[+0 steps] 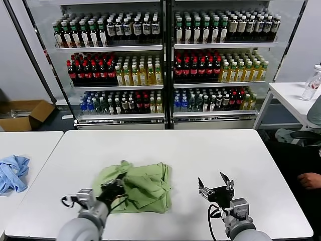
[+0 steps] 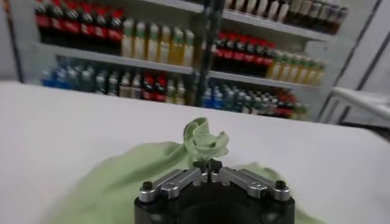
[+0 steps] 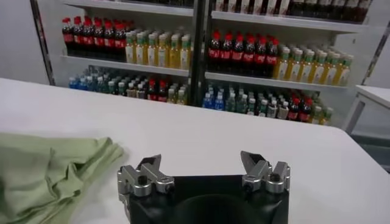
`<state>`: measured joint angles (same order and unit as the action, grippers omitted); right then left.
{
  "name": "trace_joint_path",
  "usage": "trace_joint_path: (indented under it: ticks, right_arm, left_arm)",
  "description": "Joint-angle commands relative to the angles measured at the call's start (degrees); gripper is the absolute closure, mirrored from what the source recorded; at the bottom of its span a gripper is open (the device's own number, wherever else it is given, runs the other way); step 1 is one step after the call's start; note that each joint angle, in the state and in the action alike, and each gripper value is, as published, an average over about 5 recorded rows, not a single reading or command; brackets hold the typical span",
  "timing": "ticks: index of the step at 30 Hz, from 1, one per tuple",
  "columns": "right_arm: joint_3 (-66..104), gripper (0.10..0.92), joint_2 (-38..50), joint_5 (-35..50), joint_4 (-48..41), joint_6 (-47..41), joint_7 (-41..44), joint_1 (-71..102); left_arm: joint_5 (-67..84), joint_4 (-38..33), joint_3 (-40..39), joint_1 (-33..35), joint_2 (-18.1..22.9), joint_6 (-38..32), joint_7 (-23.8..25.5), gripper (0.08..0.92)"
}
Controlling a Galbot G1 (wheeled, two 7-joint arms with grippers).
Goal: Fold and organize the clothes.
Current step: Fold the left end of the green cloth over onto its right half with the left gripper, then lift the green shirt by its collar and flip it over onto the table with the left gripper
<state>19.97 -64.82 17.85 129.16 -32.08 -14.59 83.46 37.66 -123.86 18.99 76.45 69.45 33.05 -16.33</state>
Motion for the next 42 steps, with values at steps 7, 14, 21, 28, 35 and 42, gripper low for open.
trace_joint_path:
  ticks: [7,14,21,28,35,42]
  right_arm:
    - [0.09,0.203,-0.11,-0.28,-0.28,-0.02,-0.04,0.12]
    - [0.12,0.203,0.06,-0.39,-0.04,-0.09,-0.06,0.21]
    - [-0.39,0.202,0.08,-0.46,0.17,-0.19,-0.03,-0.18]
    - [-0.10,0.203,0.56,-0.15,0.36,-0.12,0.18,-0.56]
    - [-1.38,0.203,-0.06,-0.17,-1.20,0.09,0.37,-2.03]
    - [-1.73,0.202,0.43,-0.13,-1.16,0.06,0.43,-2.54]
  left_arm:
    - [3.71,3.64,-9.32,-8.27,7.04,0.03,-2.25,0.918]
    - [2.95,6.67,-11.41,-9.67,9.63,0.03,-2.63,0.918]
    - [0.76,9.00,-11.82,-9.43,10.10,-0.94,-1.85,0.810]
    - [-10.12,-0.96,1.94,-1.00,-0.38,-6.23,2.65,0.620]
    - [-13.54,3.63,14.22,8.88,-5.91,-2.57,0.83,0.421]
    - [-13.49,6.03,9.50,7.12,-1.71,-1.50,0.62,0.223]
